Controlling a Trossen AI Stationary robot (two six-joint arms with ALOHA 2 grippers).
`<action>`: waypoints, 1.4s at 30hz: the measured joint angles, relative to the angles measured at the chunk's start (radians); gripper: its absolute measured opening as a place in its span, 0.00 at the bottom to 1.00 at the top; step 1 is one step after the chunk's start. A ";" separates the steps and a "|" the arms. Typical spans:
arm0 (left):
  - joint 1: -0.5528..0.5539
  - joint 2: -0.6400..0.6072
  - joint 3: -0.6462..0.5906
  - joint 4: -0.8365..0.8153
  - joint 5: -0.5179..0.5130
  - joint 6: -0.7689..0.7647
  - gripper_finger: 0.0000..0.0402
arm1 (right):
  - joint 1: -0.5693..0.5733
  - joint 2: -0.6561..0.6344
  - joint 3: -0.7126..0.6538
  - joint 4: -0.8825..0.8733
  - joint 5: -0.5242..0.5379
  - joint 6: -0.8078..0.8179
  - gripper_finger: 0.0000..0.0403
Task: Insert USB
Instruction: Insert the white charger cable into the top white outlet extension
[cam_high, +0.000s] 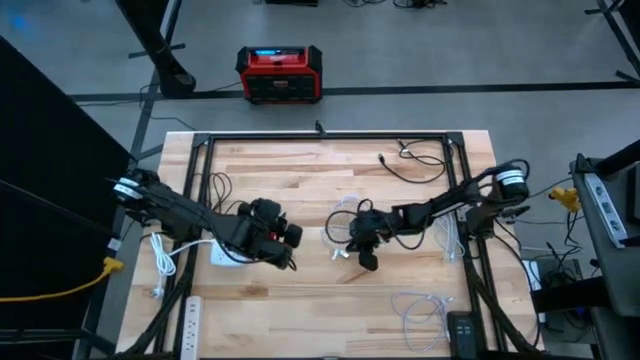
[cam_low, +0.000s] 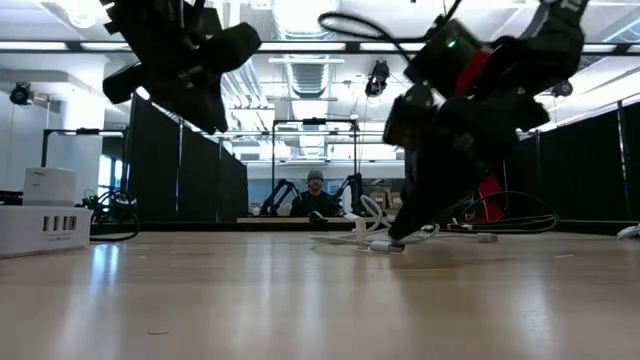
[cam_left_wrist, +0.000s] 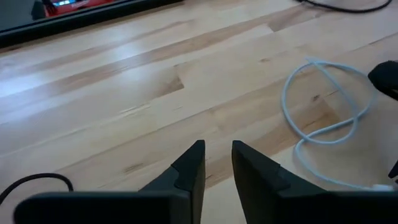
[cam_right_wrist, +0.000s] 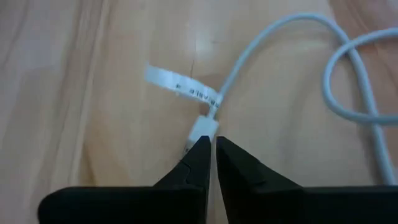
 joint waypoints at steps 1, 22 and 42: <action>0.000 0.000 -0.002 0.001 0.000 -0.004 0.19 | -0.001 0.014 0.011 0.000 0.000 -0.001 0.05; 0.000 0.000 -0.027 0.010 0.000 -0.006 0.29 | -0.009 0.135 0.110 -0.014 -0.021 0.068 0.34; 0.000 0.000 -0.029 0.006 0.010 -0.006 0.29 | -0.003 0.066 0.117 0.128 0.087 -0.073 0.00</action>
